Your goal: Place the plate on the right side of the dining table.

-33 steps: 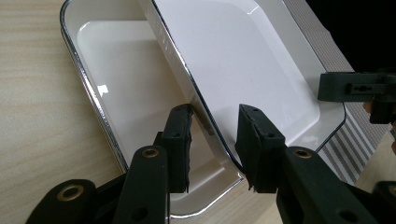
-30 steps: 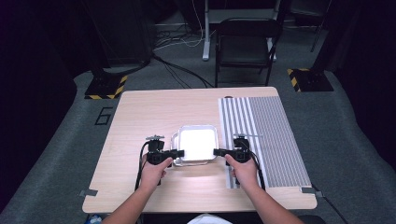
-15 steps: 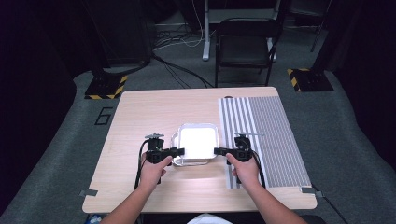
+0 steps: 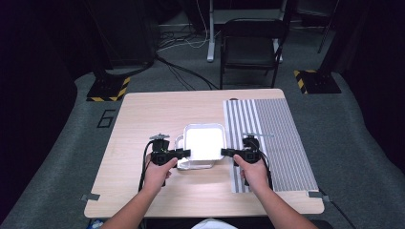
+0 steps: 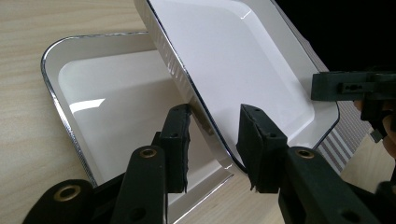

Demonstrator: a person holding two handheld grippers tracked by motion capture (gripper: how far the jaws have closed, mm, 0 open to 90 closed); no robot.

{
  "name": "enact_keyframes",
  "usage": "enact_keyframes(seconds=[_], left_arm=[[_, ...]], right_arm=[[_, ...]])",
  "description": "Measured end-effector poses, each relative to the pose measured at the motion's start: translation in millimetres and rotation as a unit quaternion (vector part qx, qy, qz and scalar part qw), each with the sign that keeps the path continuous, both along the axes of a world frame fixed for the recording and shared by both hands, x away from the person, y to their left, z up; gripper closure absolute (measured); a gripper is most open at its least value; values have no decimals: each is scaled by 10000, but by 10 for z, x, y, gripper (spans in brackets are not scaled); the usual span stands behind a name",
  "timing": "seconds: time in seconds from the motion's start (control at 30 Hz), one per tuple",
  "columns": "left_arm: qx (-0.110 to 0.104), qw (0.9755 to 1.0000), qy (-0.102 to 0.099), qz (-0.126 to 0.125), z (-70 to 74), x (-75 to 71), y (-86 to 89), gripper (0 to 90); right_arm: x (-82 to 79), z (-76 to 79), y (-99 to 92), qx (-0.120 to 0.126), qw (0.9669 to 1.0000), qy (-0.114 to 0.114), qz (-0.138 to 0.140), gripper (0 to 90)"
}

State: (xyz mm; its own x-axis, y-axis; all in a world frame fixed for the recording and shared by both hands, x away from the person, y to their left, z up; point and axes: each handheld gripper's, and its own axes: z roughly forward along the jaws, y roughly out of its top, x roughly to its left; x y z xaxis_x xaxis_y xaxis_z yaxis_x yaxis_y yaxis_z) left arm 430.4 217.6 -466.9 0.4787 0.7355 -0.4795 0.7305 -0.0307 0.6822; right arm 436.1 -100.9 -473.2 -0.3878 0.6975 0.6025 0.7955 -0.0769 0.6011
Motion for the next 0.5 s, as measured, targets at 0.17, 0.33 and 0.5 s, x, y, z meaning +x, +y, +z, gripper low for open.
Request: enact_keyframes(seconds=[0.17, 0.33, 0.5], left_arm=[[51, 10000, -33, -62, 10, 5, -10, 637], [23, 10000, -58, -67, 32, 1, -35, 634], [35, 9999, -85, -102, 60, 0, -60, 635]], right_arm=[[-2, 9, -15, -5, 10000, -11, -9, 720], [-9, 39, -41, 28, 10000, -59, -10, 717], [-21, 102, -70, 56, 9999, -125, -42, 716]])
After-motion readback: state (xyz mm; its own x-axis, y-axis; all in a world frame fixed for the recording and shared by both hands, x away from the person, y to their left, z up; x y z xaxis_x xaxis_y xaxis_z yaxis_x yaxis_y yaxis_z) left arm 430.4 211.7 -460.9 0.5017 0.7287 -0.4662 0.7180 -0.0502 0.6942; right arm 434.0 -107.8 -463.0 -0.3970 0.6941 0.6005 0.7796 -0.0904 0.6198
